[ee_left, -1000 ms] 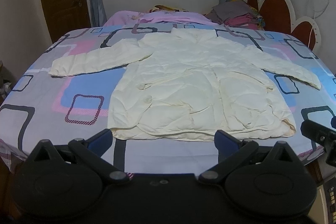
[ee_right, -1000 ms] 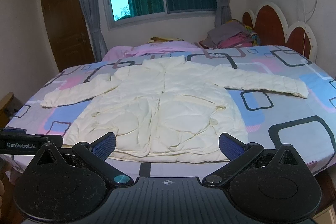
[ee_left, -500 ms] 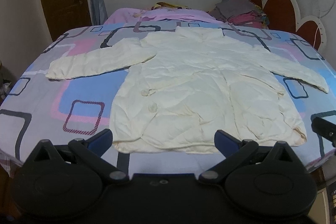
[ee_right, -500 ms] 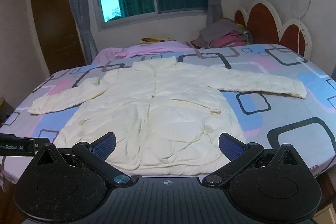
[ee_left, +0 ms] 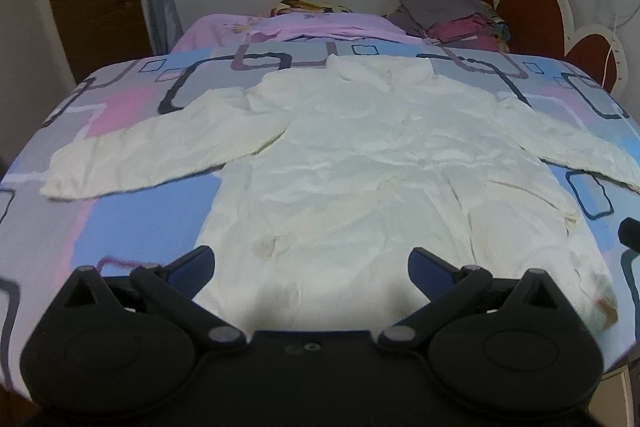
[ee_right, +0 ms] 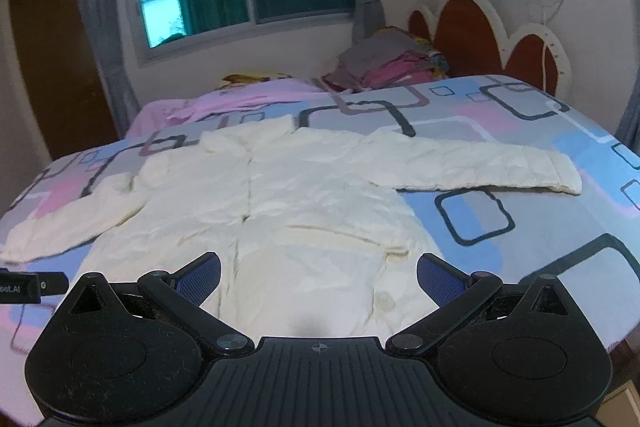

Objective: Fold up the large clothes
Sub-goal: 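Move the right gripper to the jacket sleeve cuff and grasp it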

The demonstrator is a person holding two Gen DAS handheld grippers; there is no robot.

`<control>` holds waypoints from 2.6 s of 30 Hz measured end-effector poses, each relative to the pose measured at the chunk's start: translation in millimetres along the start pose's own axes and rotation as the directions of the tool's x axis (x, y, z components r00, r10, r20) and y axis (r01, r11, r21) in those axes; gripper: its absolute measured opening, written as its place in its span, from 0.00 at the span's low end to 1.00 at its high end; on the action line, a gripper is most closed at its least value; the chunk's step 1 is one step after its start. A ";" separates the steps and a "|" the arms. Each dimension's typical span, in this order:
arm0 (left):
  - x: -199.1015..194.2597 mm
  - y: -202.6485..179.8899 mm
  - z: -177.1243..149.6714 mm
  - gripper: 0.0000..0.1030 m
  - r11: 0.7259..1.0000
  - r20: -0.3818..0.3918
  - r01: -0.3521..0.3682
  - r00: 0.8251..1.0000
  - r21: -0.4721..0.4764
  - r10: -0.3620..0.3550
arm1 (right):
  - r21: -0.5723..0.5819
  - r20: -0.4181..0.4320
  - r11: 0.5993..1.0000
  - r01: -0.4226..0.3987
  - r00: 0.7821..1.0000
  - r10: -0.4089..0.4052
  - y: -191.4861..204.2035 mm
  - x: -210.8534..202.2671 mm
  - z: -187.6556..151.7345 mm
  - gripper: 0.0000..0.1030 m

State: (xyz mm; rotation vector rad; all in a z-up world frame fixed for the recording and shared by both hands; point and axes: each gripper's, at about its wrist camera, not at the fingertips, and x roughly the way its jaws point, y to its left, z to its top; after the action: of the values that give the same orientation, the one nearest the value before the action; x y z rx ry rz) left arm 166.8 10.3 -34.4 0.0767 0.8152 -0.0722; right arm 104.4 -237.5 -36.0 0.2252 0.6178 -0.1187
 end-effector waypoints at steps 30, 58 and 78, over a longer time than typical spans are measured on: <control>154.8 -89.4 102.8 0.98 0.999 -0.027 -0.011 1.000 -0.049 0.010 | 0.075 -0.062 0.985 0.155 0.987 -0.151 -191.8 181.4 90.2 1.00; 207.6 -144.1 125.5 0.93 0.995 -0.066 -0.095 0.993 0.026 0.097 | 0.456 -0.168 0.822 0.342 0.940 -0.298 -391.7 245.2 78.1 0.34; 184.9 -55.9 115.2 0.93 0.981 -0.025 -0.146 0.989 -0.128 0.144 | 0.128 0.111 0.990 0.060 0.991 -0.074 -202.1 244.7 151.2 0.10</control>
State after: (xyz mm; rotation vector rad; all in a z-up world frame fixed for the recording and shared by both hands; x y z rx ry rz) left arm 371.3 -62.9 -92.7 0.0144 0.8257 0.1190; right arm 351.3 -480.8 -94.7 0.3161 0.5035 -0.2340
